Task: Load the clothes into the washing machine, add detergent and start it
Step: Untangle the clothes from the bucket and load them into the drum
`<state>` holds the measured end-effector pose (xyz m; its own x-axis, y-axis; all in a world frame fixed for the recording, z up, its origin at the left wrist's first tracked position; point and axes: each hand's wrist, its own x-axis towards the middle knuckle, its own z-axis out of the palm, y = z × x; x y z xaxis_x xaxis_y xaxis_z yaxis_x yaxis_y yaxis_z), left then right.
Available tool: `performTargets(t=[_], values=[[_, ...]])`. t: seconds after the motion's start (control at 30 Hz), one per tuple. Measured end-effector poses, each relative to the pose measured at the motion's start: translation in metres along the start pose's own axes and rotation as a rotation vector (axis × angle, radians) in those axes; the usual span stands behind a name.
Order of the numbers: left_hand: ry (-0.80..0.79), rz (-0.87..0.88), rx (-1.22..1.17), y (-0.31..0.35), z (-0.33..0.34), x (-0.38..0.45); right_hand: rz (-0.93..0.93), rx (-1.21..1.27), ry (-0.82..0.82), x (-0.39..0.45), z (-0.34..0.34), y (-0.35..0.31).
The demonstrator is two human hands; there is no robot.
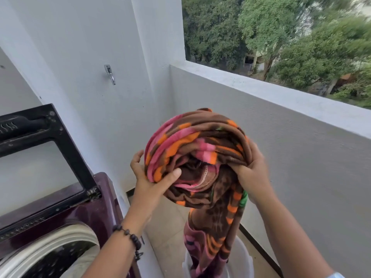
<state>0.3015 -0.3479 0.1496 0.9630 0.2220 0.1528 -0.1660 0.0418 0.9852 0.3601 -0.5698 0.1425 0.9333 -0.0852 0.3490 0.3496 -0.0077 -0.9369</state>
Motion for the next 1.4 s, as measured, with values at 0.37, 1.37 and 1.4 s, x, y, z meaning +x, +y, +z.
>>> performTargets(t=[0.37,1.37,1.4], values=[[-0.235,0.337,0.709,0.03,0.002,0.013,-0.463,-0.539,-0.236,-0.007,0.021,-0.054],[-0.121,0.086,0.176,0.005,-0.028,-0.014,-0.205,-0.366,-0.019,-0.016,-0.012,-0.027],[-0.14,0.11,0.309,0.012,-0.03,-0.015,-0.244,-0.463,-0.043,-0.015,-0.01,-0.03]])
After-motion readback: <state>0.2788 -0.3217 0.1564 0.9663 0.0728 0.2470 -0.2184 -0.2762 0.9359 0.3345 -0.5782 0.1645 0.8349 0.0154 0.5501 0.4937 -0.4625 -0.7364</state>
